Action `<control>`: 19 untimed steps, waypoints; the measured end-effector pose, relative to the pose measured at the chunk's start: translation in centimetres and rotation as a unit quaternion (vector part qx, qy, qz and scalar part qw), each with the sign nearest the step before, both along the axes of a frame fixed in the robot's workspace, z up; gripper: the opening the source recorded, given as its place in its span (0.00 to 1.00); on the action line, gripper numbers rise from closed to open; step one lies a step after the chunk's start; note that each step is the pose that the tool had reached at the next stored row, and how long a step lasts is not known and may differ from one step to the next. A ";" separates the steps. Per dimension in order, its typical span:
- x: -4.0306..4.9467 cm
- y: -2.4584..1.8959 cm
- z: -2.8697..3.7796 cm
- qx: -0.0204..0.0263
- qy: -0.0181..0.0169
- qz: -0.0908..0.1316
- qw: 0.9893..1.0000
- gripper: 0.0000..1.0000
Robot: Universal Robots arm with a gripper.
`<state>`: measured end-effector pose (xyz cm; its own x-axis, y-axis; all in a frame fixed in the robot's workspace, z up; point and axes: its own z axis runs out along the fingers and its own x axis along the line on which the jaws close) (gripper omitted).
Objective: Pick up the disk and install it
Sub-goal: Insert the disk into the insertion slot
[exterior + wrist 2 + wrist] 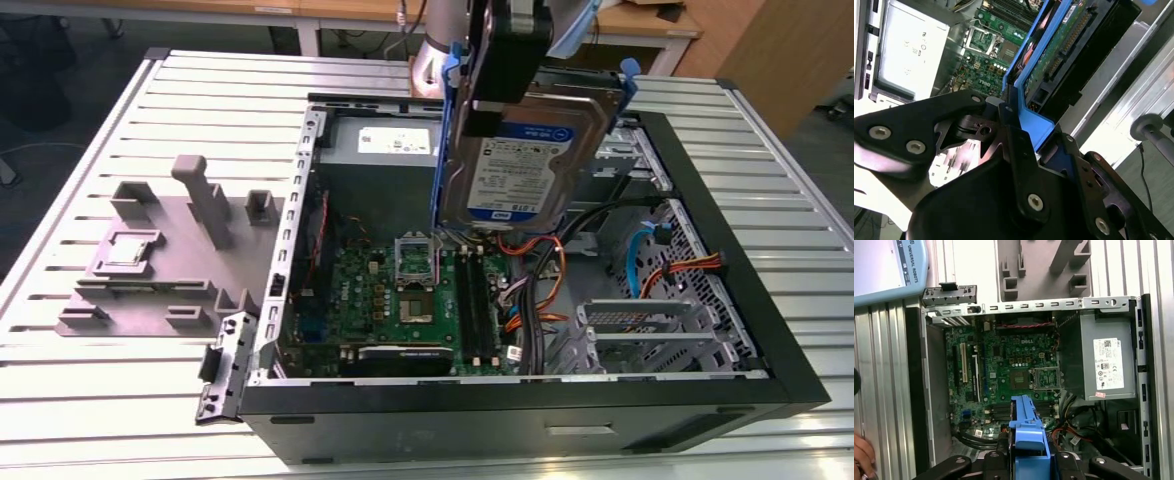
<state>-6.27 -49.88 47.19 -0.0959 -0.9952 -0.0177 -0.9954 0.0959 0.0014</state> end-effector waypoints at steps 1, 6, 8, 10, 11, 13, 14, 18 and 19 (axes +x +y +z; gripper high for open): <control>0.02 -0.11 0.01 0.000 0.000 0.000 1.000 0.37; 0.24 -0.67 -0.03 0.000 0.000 0.000 1.000 0.37; 0.56 -0.76 -0.09 0.000 0.000 0.000 1.000 0.37; 1.06 -0.81 -0.11 0.000 0.000 0.000 1.000 0.37; 1.29 -0.83 -0.13 0.000 0.000 0.000 1.000 0.37; 1.74 -0.85 -0.14 0.000 0.000 0.000 1.000 0.37; 1.92 -0.86 -0.14 0.000 0.000 0.000 1.000 0.37; 2.29 -0.91 -0.14 0.000 0.000 0.000 1.000 0.37; 2.30 -0.97 -0.15 0.000 0.000 0.000 1.000 0.37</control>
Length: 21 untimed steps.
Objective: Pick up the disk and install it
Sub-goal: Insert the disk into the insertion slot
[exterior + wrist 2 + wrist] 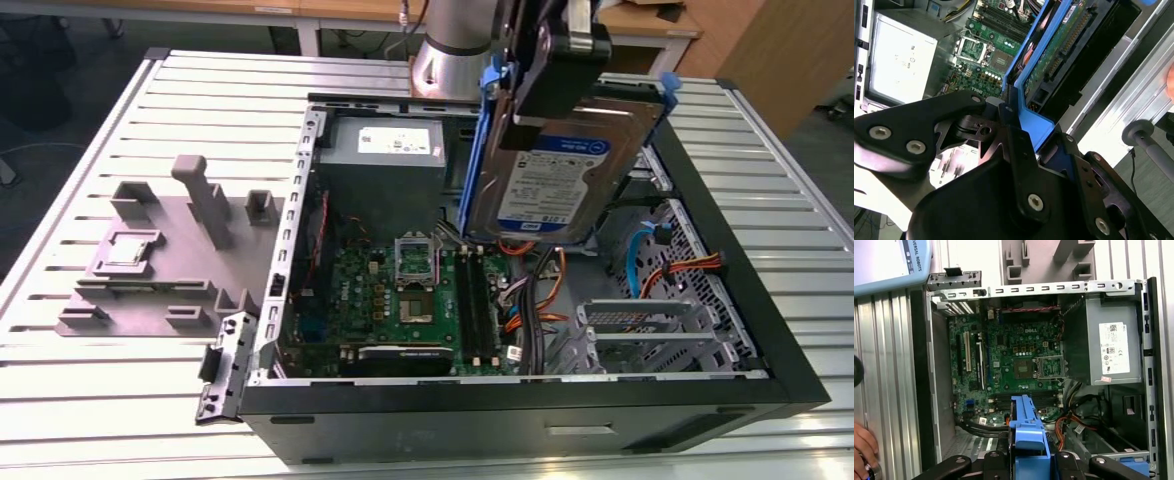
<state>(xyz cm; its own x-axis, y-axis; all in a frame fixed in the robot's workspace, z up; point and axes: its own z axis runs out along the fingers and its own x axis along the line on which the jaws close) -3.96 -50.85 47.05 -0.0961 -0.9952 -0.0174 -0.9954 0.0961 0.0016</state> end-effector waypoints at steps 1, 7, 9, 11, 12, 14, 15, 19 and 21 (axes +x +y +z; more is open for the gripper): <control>0.00 -0.08 0.00 0.000 0.000 0.000 1.000 0.37; 0.01 -1.25 -0.01 0.000 0.000 0.000 1.000 0.37; 0.01 -1.63 0.00 0.000 0.000 0.000 1.000 0.37; 0.05 -2.03 -0.01 -0.001 0.000 0.000 1.000 0.37; 0.15 -2.17 -0.01 -0.001 0.000 0.000 1.000 0.37; 0.40 -2.42 -0.01 -0.001 0.000 0.000 1.000 0.37; 0.55 -2.51 -0.02 -0.001 0.000 0.000 1.000 0.37; 1.20 -2.66 -0.02 -0.001 0.000 0.000 1.000 0.37; 1.52 -2.69 -0.03 -0.001 0.000 0.000 1.000 0.37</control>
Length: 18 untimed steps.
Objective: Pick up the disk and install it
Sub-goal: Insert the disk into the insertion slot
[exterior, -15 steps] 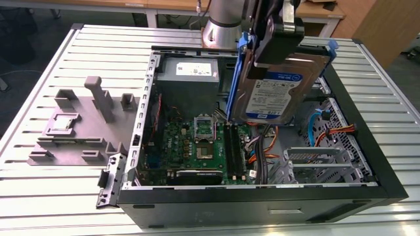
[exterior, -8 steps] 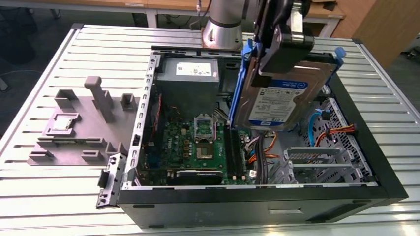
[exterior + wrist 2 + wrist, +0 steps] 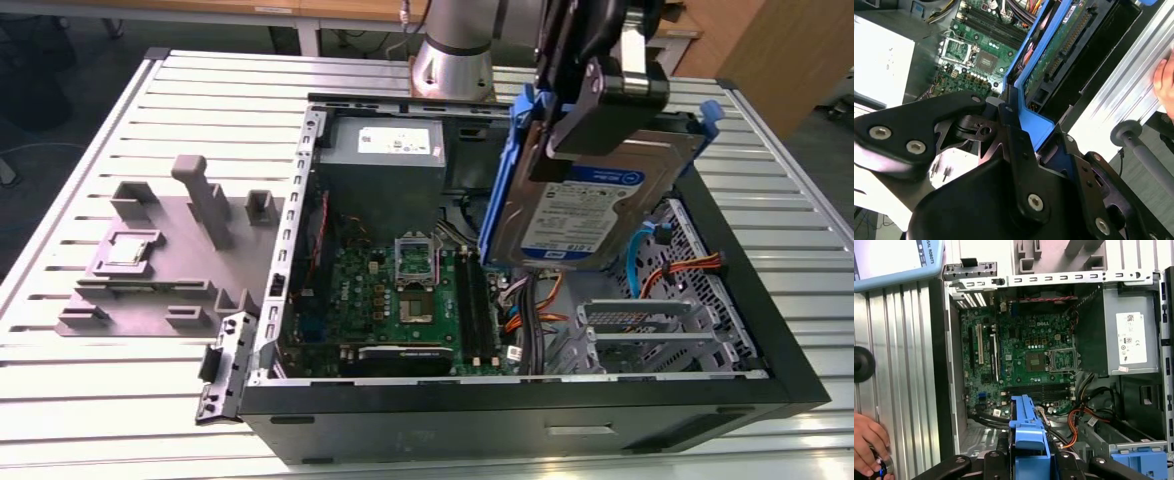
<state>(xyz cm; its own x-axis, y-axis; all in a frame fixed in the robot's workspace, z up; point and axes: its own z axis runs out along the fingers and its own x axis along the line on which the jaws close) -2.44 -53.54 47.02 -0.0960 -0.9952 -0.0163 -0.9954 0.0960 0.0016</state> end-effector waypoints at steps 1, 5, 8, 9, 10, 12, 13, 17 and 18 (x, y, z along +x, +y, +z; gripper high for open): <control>0.13 -0.02 0.00 0.000 0.000 0.000 1.000 0.37; 0.31 -0.06 0.00 0.000 0.000 0.000 1.000 0.37; 0.32 -0.06 0.00 0.000 0.000 0.000 1.000 0.37; 0.32 -0.06 0.00 0.000 0.000 0.000 1.000 0.37; 0.32 -0.06 0.00 0.000 0.000 0.000 1.000 0.37; 0.34 -0.06 0.00 0.000 0.000 0.000 1.000 0.37; 0.41 -0.07 0.00 0.000 0.000 0.000 1.000 0.37; 1.22 -0.07 -0.04 0.000 0.000 0.000 1.000 0.37; 1.38 -0.06 -0.04 0.000 0.000 0.000 1.000 0.37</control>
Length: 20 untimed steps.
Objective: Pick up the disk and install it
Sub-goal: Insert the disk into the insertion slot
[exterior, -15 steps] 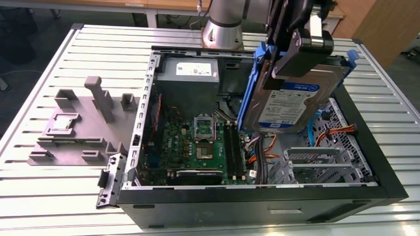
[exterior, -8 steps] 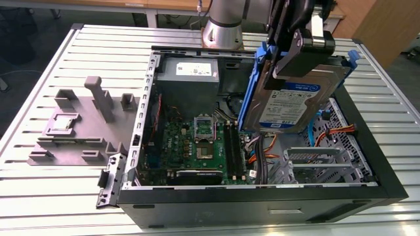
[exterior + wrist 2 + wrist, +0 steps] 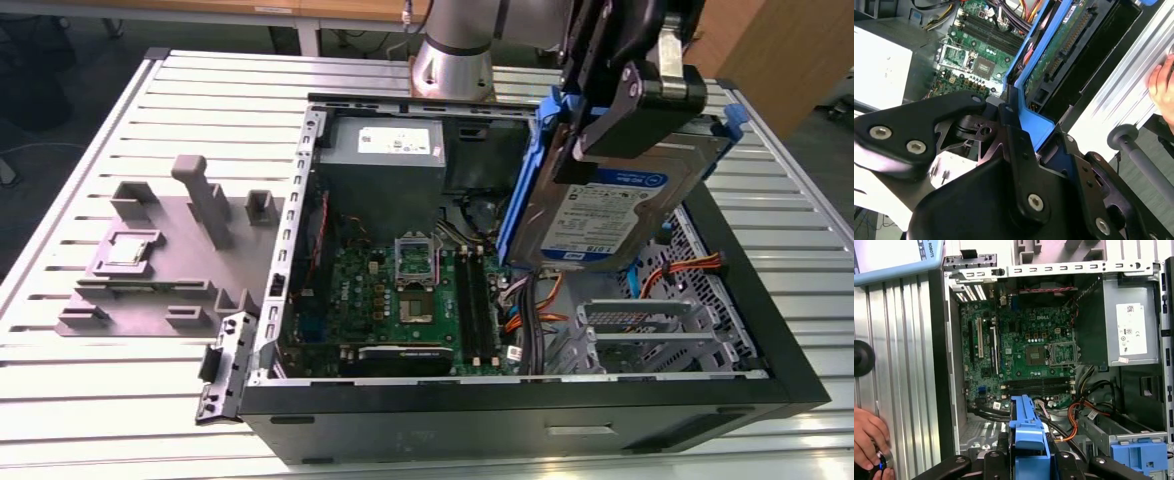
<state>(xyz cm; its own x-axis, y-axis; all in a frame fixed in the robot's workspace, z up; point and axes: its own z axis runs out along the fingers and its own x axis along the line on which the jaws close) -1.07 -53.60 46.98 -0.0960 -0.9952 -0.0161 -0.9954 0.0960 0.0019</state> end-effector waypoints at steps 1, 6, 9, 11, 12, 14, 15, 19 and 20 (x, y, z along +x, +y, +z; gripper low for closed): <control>0.09 0.00 -0.01 0.000 0.000 0.000 1.000 0.37; 0.17 -0.40 -0.05 0.000 0.000 0.000 1.000 0.37; 0.22 -0.93 -0.12 0.000 0.000 0.000 1.000 0.37; 0.35 -1.01 -0.18 0.000 0.000 0.001 1.000 0.37; 0.44 -1.01 -0.21 -0.001 0.000 0.003 1.000 0.37; 0.59 -1.04 -0.28 -0.001 0.000 0.007 1.000 0.37; 0.69 -1.07 -0.31 -0.001 0.000 0.008 1.000 0.37; 1.33 -1.11 -0.39 0.000 0.000 0.009 1.000 0.37; 1.51 -1.14 -0.40 0.000 0.000 0.009 1.000 0.37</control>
<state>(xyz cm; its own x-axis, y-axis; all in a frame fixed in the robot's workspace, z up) 0.45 -54.74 46.58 -0.0780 -0.9968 -0.0153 -0.9970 0.0780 0.0017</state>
